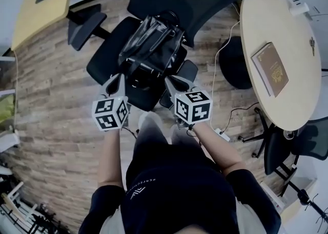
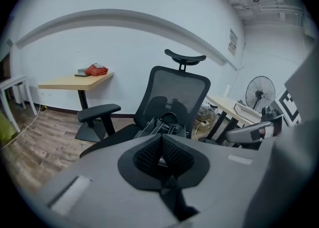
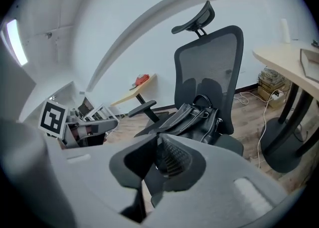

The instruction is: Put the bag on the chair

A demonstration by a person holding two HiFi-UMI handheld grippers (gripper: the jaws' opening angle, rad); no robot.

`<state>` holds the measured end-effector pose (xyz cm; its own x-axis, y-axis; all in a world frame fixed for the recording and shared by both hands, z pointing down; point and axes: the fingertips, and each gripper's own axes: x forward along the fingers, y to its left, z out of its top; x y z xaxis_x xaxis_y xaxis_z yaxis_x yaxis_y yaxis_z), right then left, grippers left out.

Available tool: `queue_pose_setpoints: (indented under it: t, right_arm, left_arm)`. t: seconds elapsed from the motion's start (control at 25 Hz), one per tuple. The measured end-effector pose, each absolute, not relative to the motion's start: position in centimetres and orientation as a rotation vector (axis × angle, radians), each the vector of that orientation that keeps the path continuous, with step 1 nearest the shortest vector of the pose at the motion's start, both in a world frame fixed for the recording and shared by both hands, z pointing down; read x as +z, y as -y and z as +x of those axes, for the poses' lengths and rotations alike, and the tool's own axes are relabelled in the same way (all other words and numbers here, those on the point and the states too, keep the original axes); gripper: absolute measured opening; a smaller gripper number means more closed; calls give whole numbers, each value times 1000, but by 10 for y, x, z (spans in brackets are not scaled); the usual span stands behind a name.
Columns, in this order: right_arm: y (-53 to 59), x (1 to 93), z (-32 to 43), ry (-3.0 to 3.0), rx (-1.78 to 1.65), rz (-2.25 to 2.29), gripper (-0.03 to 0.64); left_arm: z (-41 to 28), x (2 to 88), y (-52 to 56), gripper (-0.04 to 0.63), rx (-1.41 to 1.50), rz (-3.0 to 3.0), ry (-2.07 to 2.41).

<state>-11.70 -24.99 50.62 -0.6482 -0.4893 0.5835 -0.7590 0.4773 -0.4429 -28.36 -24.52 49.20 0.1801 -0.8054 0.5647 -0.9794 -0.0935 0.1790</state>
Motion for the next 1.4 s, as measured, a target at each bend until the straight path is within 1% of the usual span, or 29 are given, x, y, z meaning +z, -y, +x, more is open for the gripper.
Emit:
queue_pose_setpoints:
  t: [0.08, 0.36, 0.88, 1.4]
  right_arm:
    - [248, 500, -110, 2365, 960, 1053, 5]
    - [233, 477, -89, 2421, 905, 1048, 2]
    - [208, 443, -60, 2494, 857, 1005, 2]
    - [191, 431, -43, 2523, 857, 1000, 2]
  left_arm:
    - [-278, 487, 237, 17, 432, 1944, 1683]
    - [-257, 462, 210, 17, 360, 1945, 1691]
    - [-225, 432, 163, 17, 334, 1951, 1730]
    - [-205, 411, 143, 17, 305, 1963, 1754]
